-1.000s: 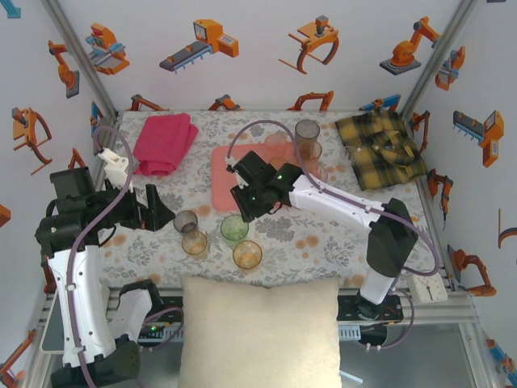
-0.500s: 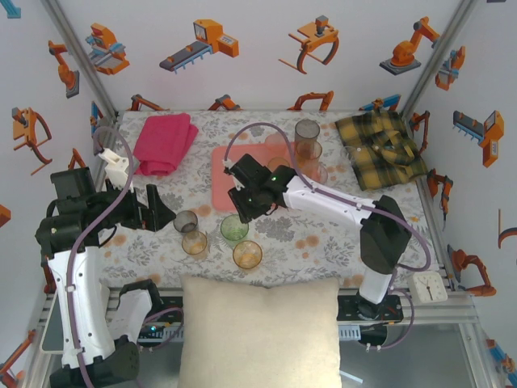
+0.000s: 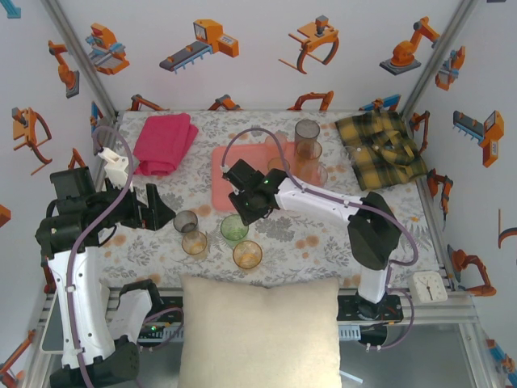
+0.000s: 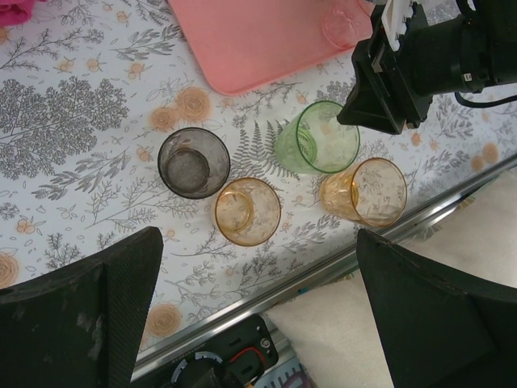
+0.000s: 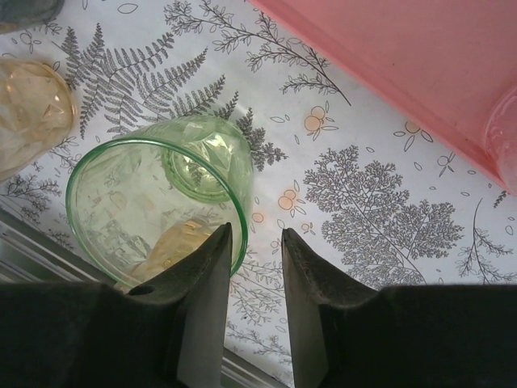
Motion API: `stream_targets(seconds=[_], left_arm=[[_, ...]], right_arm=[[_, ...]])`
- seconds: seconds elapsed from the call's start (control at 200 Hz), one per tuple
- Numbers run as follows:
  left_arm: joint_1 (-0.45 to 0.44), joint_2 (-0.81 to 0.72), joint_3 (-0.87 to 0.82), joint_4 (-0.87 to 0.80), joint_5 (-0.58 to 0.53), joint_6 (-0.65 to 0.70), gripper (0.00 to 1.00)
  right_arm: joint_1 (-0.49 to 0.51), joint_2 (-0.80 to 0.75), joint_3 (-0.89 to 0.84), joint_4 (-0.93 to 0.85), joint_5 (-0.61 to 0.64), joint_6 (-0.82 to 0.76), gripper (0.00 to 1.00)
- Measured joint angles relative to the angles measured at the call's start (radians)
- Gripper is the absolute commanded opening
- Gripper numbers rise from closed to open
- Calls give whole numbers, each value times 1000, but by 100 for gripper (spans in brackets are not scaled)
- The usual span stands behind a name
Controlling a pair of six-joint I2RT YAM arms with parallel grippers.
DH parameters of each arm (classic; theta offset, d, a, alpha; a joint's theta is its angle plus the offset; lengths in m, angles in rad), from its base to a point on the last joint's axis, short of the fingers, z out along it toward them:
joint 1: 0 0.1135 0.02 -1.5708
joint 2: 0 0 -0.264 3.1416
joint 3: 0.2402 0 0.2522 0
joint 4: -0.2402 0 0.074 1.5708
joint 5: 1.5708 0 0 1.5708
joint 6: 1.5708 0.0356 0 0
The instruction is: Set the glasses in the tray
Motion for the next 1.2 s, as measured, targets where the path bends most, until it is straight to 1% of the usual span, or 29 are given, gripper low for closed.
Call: stream_targets(seconds=[0.185, 0.295, 0.496, 0.681, 0.836, 1.011, 1.197], left_arm=[[-1, -3, 0, 0, 0, -4, 97], [-1, -8, -1, 0, 0, -4, 97], [-1, -14, -2, 0, 0, -4, 97], [-1, -14, -3, 1, 0, -7, 97], [-1, -14, -6, 4, 0, -11, 97], [-1, -16, -6, 4, -6, -11, 97], [-1, -26, 0, 2, -51, -1, 97]], right_arm=[[1, 10, 0, -1, 20, 0, 28], [1, 15, 0, -1, 25, 0, 24], [1, 32, 0, -5, 28, 0, 16], [1, 35, 1, -8, 41, -1, 11], [1, 36, 12, -19, 51, -1, 4], [1, 36, 62, -41, 51, -5, 3], [1, 36, 135, -70, 53, -13, 2]])
